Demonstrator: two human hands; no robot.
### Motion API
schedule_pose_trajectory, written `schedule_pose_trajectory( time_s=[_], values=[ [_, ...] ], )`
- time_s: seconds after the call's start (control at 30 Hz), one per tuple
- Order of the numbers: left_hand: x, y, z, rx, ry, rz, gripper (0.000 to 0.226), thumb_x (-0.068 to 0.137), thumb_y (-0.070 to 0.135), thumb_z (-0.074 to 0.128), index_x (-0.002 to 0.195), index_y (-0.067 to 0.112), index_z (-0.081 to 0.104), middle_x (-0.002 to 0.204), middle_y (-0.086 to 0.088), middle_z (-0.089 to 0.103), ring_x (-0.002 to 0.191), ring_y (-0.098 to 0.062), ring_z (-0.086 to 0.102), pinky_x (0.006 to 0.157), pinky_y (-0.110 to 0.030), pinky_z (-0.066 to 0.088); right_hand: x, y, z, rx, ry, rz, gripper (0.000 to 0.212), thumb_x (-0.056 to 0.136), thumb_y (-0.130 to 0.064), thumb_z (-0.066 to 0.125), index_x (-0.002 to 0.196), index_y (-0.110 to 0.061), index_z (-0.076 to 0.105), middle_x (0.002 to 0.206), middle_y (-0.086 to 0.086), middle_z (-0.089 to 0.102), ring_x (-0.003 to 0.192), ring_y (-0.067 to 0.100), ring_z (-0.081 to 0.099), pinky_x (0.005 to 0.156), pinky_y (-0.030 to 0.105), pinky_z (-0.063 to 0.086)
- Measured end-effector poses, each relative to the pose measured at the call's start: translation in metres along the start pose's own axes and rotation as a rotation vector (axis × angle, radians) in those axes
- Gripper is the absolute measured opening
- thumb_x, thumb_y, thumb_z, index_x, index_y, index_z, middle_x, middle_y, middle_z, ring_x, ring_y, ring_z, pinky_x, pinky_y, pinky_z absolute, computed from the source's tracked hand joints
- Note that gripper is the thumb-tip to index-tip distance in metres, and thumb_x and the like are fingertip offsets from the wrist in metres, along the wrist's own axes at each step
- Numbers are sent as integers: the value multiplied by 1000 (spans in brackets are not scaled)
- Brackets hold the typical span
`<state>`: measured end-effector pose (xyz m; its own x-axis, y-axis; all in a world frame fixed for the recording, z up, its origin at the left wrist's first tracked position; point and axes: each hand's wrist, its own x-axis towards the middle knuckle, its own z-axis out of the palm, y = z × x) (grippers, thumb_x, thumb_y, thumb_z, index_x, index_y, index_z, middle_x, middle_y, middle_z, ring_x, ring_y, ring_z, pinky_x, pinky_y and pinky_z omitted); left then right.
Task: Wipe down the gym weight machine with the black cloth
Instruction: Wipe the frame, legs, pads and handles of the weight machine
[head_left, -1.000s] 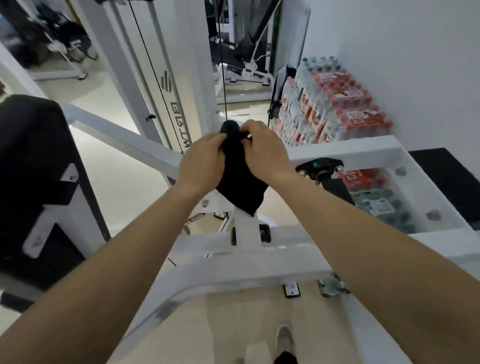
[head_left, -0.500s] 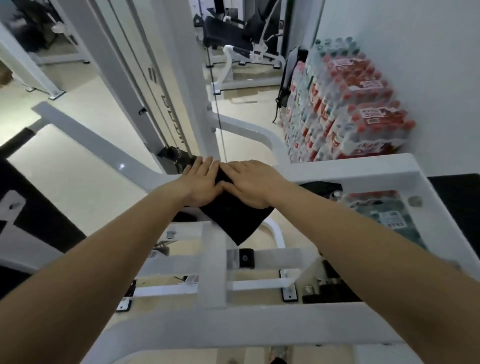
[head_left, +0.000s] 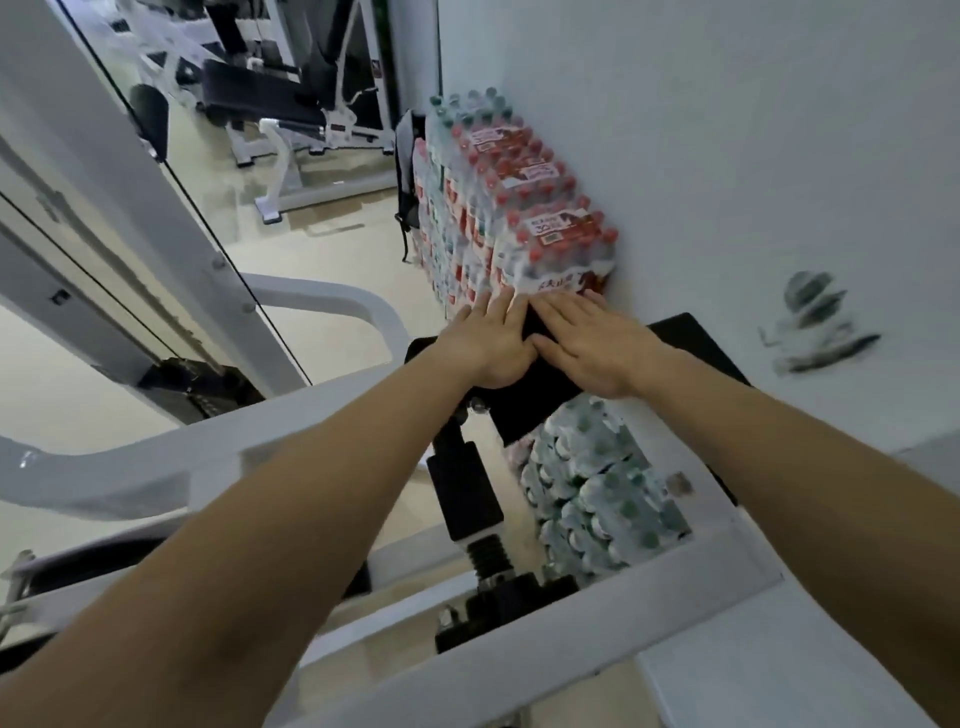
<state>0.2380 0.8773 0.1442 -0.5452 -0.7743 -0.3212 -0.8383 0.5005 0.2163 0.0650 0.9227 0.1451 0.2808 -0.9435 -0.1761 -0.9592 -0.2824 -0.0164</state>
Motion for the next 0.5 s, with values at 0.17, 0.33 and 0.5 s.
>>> schedule_pose_trajectory(
  time_s=[0.17,0.33,0.5],
  values=[
    [24,26,-3,-16,39,104,65,106,44,20,159,15,-4,168,-3,-6,154,-25,-7,124,-43,-1,-11,23,-6,-46,-40,105,68,104,-51,6,160,-13,-4,168,4,-2,154,15,-5,125,37,-5],
    [-25,-35,5,-50,30,64,62,106,38,24,160,17,0,168,0,1,154,-21,-1,124,-44,1,12,-41,-10,-16,-69,22,81,98,-62,2,160,-10,1,168,7,2,155,17,-5,126,39,-4],
    [-104,-136,26,-40,33,-148,61,105,35,32,159,19,8,166,0,10,154,-22,3,122,-49,4,54,-160,-10,56,-78,-196,76,102,-59,11,157,-8,22,163,10,24,153,20,12,125,38,1]
  ],
)
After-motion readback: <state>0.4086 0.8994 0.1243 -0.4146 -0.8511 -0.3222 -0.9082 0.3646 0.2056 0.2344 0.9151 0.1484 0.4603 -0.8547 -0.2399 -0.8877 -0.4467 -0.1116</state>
